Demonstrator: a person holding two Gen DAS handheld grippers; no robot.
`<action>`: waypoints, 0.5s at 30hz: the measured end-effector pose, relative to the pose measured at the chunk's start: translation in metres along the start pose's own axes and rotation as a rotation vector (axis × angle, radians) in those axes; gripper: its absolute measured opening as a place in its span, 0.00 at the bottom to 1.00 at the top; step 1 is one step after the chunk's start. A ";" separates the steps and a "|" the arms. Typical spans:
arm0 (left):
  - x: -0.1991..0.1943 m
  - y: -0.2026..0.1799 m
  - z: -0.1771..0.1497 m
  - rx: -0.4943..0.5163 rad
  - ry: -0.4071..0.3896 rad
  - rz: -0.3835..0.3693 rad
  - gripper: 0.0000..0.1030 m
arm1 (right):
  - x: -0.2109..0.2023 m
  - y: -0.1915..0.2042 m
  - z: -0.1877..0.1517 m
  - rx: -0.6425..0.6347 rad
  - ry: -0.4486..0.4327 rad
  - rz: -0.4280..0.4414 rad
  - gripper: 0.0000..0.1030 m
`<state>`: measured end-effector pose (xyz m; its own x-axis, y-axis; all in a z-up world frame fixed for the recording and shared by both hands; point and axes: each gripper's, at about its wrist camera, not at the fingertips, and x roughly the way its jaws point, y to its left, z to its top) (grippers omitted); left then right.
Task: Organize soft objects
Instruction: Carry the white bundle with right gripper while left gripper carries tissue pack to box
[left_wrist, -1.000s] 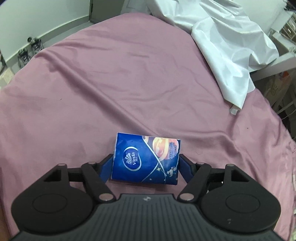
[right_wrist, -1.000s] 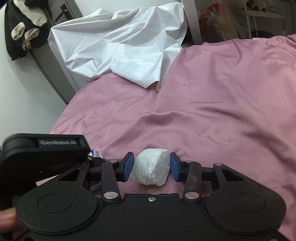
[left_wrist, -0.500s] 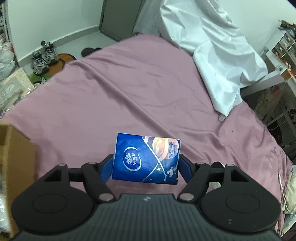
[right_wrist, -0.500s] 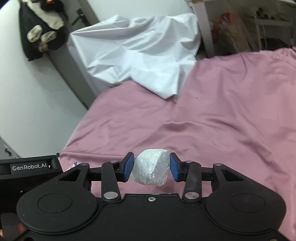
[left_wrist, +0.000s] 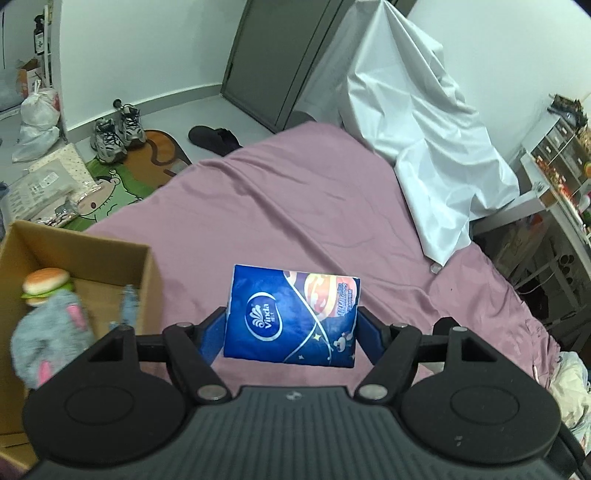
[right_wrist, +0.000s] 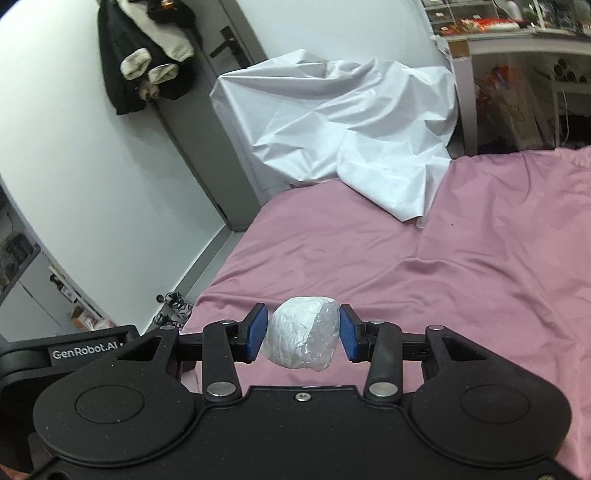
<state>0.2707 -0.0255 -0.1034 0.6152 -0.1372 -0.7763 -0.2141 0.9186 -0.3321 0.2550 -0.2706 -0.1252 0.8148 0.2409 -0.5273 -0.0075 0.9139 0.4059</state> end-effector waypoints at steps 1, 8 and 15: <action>-0.005 0.004 0.000 -0.005 -0.005 -0.003 0.69 | -0.003 0.004 -0.001 -0.007 -0.002 0.003 0.40; -0.031 0.031 0.000 -0.026 -0.036 -0.019 0.69 | -0.018 0.029 -0.012 -0.028 -0.006 0.018 0.40; -0.053 0.056 0.001 -0.048 -0.063 -0.030 0.69 | -0.030 0.057 -0.018 -0.061 -0.017 0.040 0.40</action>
<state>0.2267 0.0337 -0.0808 0.6685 -0.1394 -0.7305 -0.2299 0.8954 -0.3813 0.2194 -0.2203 -0.0997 0.8228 0.2722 -0.4989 -0.0750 0.9222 0.3795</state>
